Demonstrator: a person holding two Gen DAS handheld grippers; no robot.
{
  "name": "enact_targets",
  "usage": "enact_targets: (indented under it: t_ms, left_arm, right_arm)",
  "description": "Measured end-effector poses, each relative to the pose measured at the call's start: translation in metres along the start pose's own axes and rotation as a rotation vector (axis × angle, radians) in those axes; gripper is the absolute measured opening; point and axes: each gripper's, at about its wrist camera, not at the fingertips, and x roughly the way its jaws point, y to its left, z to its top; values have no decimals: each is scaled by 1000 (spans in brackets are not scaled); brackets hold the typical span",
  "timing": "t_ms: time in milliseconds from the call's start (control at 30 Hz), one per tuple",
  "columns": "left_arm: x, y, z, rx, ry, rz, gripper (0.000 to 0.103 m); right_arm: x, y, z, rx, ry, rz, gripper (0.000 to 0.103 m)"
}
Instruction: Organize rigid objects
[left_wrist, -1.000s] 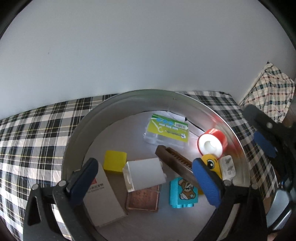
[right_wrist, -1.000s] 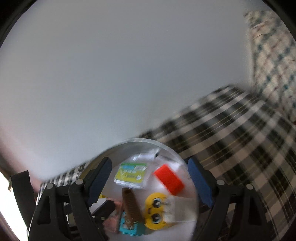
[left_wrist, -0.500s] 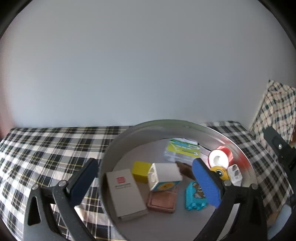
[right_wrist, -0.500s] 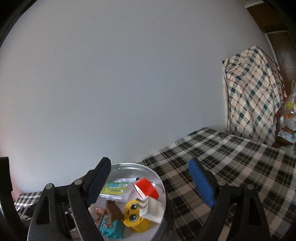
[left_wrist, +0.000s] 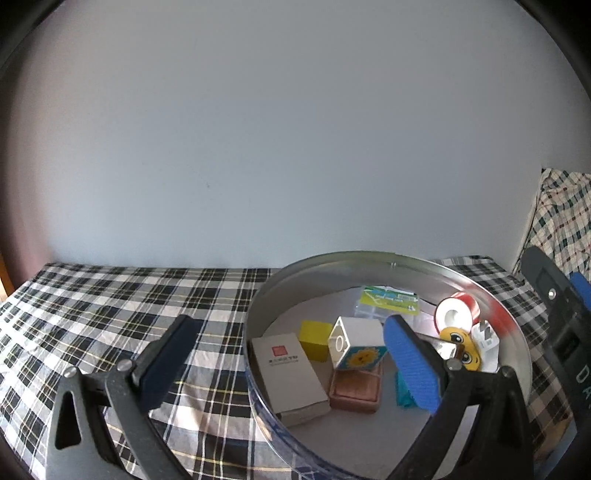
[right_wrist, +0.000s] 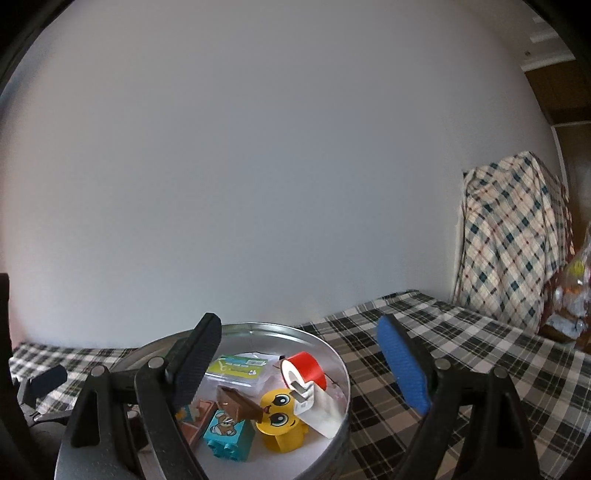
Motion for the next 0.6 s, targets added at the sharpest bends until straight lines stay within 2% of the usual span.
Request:
enact_targets:
  t_ms: [233,367,600]
  left_arm:
    - [-16,-4,-3,39,-64,-17,103]
    - [-26,-4,-5,55,-82,-16,103]
    - [-37,4,-10,40,-78,-22,103]
  right_arm:
    - [-15,-3,1,15,-43,-2,88]
    - [-21,4,1,-22,-51,-1,90]
    - [-33,8,1,-51,-67,-2,93]
